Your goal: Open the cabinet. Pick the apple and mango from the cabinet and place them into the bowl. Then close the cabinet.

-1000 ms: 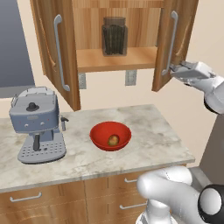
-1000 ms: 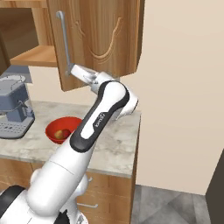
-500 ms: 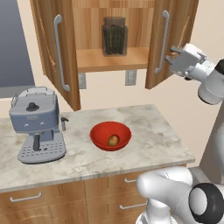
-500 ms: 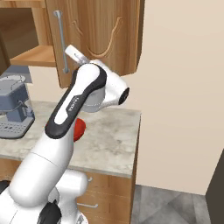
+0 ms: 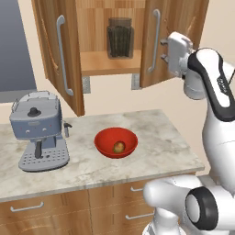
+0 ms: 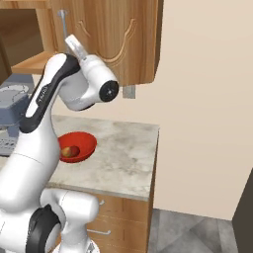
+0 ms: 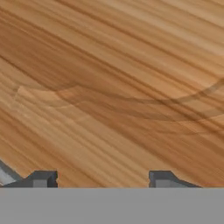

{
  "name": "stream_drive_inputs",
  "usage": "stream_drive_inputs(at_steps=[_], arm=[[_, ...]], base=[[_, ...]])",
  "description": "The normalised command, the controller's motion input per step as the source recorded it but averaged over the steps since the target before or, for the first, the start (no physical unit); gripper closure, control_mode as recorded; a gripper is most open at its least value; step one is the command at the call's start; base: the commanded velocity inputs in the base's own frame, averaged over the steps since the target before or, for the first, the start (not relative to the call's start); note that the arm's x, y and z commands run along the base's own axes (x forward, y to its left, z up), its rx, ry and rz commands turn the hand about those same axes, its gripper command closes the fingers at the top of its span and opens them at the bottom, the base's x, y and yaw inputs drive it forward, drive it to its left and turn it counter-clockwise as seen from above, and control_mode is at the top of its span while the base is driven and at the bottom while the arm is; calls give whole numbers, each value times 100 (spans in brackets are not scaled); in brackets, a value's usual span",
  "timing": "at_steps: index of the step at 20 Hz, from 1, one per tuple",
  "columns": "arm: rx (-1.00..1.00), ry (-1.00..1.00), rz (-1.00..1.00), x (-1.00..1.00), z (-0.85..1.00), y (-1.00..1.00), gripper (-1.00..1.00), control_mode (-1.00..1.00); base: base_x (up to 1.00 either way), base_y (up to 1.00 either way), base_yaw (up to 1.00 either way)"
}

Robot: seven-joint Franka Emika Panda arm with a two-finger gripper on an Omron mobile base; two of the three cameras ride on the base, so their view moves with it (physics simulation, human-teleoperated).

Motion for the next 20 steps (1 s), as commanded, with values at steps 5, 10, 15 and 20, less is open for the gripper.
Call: stream_drive_inputs(at_steps=[5, 10, 15, 20], arm=[[0, 24, -13, 91, 0, 0, -100, -100], [0, 20, -11, 80, -2, 0, -100, -100], [0, 14, -12, 75, -20, 0, -100, -100], [0, 6, -13, 64, -35, -2, -100, -100]], base=[[0, 0, 0], [0, 0, 0], [0, 0, 0], [0, 0, 0]])
